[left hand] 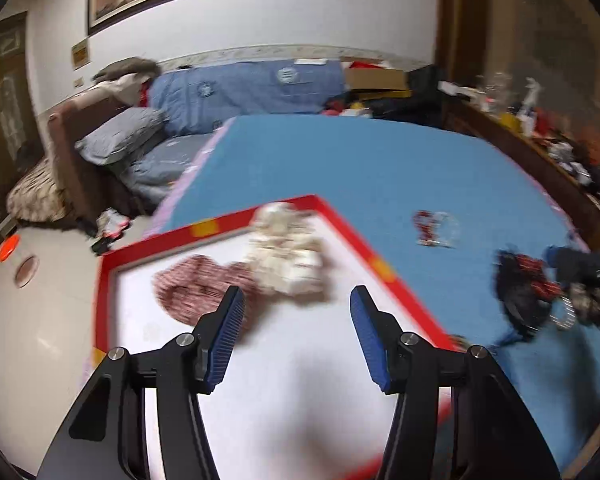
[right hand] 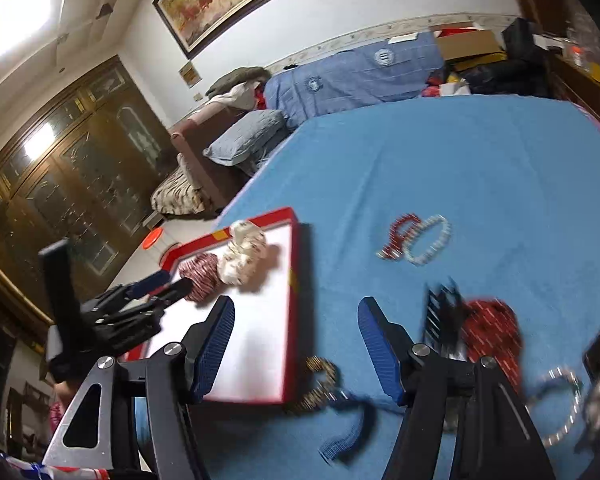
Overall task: Organize jewelry
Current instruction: 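Grasp the gold chain bracelet with the right gripper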
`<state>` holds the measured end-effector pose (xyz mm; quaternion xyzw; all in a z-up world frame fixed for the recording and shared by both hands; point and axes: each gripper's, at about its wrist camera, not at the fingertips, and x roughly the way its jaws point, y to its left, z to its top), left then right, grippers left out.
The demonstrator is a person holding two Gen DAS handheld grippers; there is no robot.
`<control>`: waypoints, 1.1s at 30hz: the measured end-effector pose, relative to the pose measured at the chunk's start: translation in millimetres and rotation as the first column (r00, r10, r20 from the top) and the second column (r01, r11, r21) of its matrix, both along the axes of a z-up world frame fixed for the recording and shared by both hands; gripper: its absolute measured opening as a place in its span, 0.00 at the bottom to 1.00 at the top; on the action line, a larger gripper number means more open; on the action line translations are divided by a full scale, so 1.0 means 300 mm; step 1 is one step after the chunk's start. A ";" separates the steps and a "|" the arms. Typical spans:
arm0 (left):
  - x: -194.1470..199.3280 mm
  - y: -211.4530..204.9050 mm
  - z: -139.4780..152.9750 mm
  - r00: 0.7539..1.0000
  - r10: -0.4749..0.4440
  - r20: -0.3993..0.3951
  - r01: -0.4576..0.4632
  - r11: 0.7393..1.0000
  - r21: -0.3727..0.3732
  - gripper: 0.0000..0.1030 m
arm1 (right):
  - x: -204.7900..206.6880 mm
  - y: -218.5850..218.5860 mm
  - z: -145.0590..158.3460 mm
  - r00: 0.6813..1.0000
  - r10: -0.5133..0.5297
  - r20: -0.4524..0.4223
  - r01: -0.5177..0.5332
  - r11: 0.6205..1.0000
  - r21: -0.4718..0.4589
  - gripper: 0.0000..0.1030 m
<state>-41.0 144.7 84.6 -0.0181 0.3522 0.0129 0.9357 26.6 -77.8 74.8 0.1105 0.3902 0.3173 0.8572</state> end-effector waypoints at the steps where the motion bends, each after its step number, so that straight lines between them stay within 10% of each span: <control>1: -0.020 -0.035 0.003 1.000 -0.023 0.006 0.023 1.000 -0.004 0.52 | -0.015 -0.022 -0.010 1.000 -0.006 -0.001 0.006 1.000 0.003 0.67; 9: -0.090 -0.255 -0.031 0.983 -0.182 -0.005 0.182 0.982 0.039 0.52 | -0.110 -0.150 -0.154 0.997 -0.033 -0.063 0.030 0.998 -0.051 0.64; 33: -0.081 -0.167 -0.103 0.988 -0.149 -0.051 0.149 0.989 -0.004 0.52 | 0.062 0.221 -0.300 0.968 0.166 -0.186 -0.225 0.905 -0.362 0.29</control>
